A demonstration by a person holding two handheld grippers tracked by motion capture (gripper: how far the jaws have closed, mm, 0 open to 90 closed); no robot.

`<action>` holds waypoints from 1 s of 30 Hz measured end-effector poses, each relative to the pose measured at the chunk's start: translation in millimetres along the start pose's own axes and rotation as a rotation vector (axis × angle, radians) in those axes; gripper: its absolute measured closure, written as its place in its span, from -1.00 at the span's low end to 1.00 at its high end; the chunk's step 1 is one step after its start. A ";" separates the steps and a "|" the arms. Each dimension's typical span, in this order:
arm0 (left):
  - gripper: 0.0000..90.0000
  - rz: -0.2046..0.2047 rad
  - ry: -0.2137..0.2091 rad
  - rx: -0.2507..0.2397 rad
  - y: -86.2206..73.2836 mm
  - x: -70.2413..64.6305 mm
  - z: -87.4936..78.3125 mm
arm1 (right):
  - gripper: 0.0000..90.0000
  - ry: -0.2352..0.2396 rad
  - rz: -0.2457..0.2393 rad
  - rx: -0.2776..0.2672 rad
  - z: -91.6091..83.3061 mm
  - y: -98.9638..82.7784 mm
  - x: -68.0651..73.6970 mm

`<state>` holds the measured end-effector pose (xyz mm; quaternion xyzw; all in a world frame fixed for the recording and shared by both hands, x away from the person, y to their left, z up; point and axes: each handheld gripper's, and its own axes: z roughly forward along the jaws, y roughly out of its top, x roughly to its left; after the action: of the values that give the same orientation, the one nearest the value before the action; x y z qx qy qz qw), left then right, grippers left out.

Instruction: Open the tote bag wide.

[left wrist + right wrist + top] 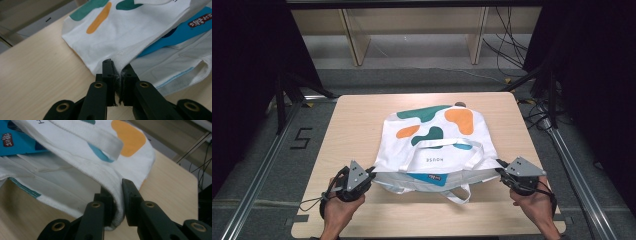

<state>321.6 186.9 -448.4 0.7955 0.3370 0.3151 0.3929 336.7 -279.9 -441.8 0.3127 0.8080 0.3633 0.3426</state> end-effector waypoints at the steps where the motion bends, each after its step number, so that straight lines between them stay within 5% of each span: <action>1: 0.89 0.000 0.000 0.000 0.0 0.0 0.0 | 0.79 0.000 0.000 0.000 0.0 0.0 0.0; 6: 0.91 0.029 0.027 -0.064 22.8 10.3 -14.6 | 0.81 -0.030 -0.014 -0.068 -11.0 27.3 -12.9; 10: 0.91 -0.009 0.042 -0.128 42.2 20.4 -29.5 | 0.81 -0.048 -0.021 -0.126 -20.3 49.1 -22.3; 18: 0.93 0.014 0.092 -0.217 71.9 30.5 -58.4 | 0.82 -0.079 -0.099 -0.181 -43.9 96.8 -38.0; 22: 0.94 0.060 0.117 -0.318 97.9 32.3 -85.3 | 0.83 -0.099 -0.126 -0.227 -65.5 118.7 -45.8; 30: 0.94 0.103 0.124 -0.390 130.5 34.9 -107.6 | 0.84 -0.122 -0.156 -0.263 -93.7 140.5 -58.8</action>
<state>296.9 198.1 -277.9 0.6995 0.2521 0.4424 0.5015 333.0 -283.3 -263.1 0.2231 0.7528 0.4187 0.4563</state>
